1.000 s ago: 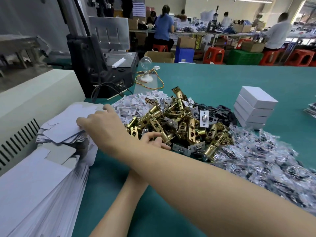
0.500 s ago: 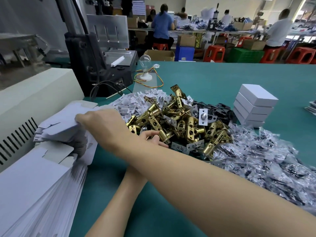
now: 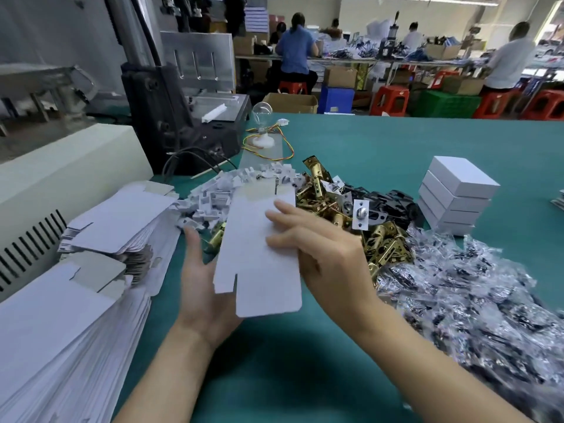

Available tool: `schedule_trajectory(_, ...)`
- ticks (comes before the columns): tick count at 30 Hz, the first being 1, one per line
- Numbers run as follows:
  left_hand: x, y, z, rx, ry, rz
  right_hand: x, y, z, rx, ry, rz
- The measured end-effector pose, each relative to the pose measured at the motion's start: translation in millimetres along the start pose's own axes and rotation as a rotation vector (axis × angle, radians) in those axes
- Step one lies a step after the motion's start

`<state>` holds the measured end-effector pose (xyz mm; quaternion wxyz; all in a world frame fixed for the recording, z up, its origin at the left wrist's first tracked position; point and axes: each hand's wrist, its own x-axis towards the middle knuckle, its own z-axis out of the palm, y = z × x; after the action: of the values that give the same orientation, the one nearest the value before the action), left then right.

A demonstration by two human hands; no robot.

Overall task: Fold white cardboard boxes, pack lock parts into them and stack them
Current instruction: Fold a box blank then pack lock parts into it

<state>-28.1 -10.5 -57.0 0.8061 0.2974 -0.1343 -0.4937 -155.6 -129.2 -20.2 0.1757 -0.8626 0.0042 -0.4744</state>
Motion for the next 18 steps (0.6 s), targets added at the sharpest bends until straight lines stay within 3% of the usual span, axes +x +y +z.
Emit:
schedule_trajectory(3,-5,0,-1,0.055,-0.089,-0.078,-26,9,2,0.031,-0.091,0.056)
schedule_trajectory(8,-9,-2,1,0.191,-0.076,-0.093,-37,20,-4,0.137,-0.196,0.124)
schedule_trajectory(15,-18,-5,8,0.508,-0.151,-0.203,-44,10,-13,0.183,-0.075,0.267)
schedule_trajectory(18,-23,-6,8,0.514,-0.124,-0.235,-40,7,-15,0.192,-0.11,0.32)
